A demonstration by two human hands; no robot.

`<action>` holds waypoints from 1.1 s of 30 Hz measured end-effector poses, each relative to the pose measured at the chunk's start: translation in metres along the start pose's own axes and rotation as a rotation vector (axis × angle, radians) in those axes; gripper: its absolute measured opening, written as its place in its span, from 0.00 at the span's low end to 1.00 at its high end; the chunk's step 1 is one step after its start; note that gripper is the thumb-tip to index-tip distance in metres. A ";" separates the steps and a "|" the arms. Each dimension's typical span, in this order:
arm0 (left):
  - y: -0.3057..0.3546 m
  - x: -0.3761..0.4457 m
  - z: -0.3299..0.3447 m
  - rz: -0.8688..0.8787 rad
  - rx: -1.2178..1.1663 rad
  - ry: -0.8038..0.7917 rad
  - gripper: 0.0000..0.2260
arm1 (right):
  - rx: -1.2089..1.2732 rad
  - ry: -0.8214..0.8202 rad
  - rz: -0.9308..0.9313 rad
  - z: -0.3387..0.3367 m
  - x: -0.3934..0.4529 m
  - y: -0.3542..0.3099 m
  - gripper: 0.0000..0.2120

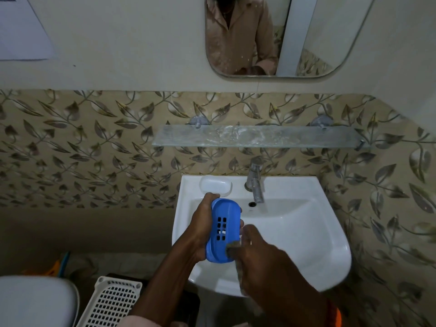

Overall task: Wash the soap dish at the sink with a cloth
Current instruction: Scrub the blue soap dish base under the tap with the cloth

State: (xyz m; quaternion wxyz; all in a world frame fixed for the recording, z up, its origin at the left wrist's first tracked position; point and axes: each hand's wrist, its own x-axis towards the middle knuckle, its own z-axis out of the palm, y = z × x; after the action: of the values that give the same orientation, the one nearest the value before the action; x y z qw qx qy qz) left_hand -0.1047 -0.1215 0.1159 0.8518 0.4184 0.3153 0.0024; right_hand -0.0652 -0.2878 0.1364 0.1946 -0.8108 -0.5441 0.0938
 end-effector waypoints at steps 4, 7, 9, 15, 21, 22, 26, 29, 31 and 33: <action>-0.004 0.004 0.000 0.032 0.009 -0.004 0.29 | 0.203 -0.003 0.000 0.005 -0.003 -0.004 0.13; -0.007 0.005 -0.001 0.029 -0.033 -0.013 0.29 | 0.347 0.037 -0.025 0.002 0.003 -0.006 0.11; -0.005 0.005 -0.002 0.030 -0.067 -0.032 0.28 | 0.371 0.035 -0.026 0.003 0.003 -0.006 0.11; -0.003 0.008 -0.003 -0.001 -0.025 -0.038 0.26 | 0.020 0.005 0.059 0.001 -0.001 0.002 0.11; -0.005 0.002 -0.002 -0.115 0.069 -0.065 0.23 | -0.056 0.152 0.014 -0.028 0.026 0.022 0.10; -0.003 0.000 -0.002 -0.134 0.061 -0.098 0.22 | -0.034 0.168 -0.023 -0.033 0.026 0.026 0.10; 0.006 -0.004 -0.005 -0.201 0.038 -0.172 0.26 | 0.141 0.201 0.013 -0.039 0.023 0.033 0.09; 0.006 -0.004 -0.004 -0.225 0.037 -0.178 0.26 | 0.236 0.270 0.071 -0.033 0.025 0.033 0.06; 0.004 -0.004 -0.003 -0.230 0.034 -0.164 0.26 | 0.190 0.307 0.070 -0.028 0.027 0.031 0.11; 0.001 -0.004 0.001 -0.221 0.060 -0.134 0.26 | 0.011 0.374 0.011 -0.026 0.031 0.026 0.09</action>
State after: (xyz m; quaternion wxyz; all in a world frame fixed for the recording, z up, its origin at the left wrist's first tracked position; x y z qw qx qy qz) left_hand -0.1072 -0.1230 0.1196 0.8532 0.4055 0.3017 -0.1286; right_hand -0.0218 -0.2738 0.1510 0.2964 -0.8160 -0.4933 -0.0544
